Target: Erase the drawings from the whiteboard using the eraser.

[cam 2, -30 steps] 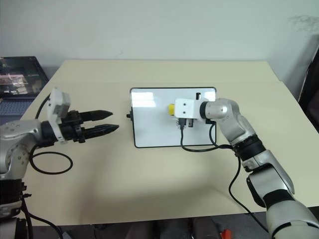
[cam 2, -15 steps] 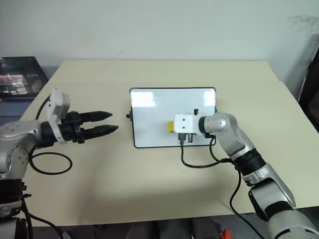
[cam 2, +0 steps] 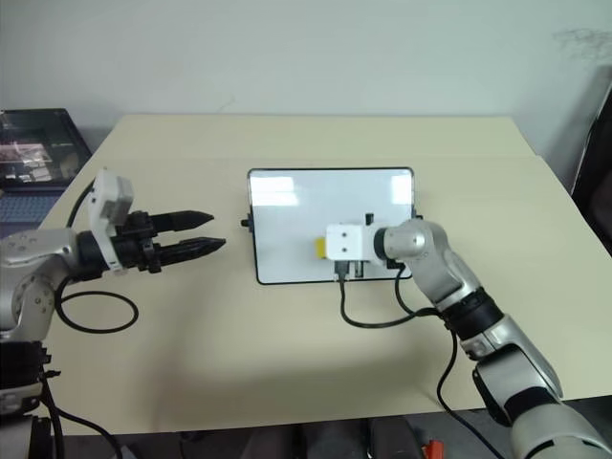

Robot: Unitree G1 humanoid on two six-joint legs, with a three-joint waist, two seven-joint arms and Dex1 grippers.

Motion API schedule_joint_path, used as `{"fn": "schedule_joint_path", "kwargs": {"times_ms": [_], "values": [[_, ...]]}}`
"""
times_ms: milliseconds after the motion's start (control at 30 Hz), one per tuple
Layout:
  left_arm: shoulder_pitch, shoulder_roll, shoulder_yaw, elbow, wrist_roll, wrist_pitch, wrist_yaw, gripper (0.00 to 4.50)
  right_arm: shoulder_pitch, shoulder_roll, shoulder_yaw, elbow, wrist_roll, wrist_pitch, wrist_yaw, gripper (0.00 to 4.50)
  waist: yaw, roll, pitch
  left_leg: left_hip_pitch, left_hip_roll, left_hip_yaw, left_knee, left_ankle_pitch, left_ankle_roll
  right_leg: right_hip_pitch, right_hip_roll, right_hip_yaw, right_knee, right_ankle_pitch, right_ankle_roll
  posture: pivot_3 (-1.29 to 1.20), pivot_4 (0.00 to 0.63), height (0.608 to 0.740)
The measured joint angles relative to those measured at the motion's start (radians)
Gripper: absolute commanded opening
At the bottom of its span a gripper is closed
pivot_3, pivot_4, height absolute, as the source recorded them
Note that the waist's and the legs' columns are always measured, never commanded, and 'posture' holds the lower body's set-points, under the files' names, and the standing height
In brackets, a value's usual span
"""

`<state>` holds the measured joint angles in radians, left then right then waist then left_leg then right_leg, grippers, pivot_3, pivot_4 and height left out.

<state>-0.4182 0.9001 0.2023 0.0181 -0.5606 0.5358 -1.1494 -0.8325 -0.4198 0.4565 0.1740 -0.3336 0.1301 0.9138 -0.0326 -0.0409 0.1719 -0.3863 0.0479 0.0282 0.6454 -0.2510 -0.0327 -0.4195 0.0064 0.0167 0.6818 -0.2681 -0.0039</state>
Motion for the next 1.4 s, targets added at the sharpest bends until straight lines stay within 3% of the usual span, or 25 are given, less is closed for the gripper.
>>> {"fn": "schedule_joint_path", "kwargs": {"times_ms": [433,900,1400], "values": [[0.0,0.0,0.0,0.002,0.005,0.0,0.002,3.14,-0.15,0.064,-0.004,0.175,-0.057,-0.077,-0.174,0.96,0.0,0.0,0.0,-0.003,0.0,0.0,0.0,0.0,0.0,-0.001,0.0,-0.001,-0.001,0.001,-0.002,0.0,0.15,0.74],[-0.001,0.0,-0.001,0.002,0.011,0.0,0.001,3.14,0.009,0.043,-0.002,0.021,0.054,0.034,0.044,0.96,0.0,0.0,0.0,-0.003,0.0,-0.001,0.001,0.0,0.0,-0.001,0.0,-0.001,-0.001,0.001,-0.002,0.0,0.15,0.74],[-0.029,-0.002,-0.017,0.019,0.014,-0.001,-0.007,3.14,0.026,0.023,-0.044,-0.034,0.094,0.093,0.055,0.96,0.001,0.0,0.0,-0.004,0.0,-0.001,0.001,0.0,0.0,-0.001,0.0,-0.001,0.0,0.001,-0.002,0.0,0.15,0.74]]}}
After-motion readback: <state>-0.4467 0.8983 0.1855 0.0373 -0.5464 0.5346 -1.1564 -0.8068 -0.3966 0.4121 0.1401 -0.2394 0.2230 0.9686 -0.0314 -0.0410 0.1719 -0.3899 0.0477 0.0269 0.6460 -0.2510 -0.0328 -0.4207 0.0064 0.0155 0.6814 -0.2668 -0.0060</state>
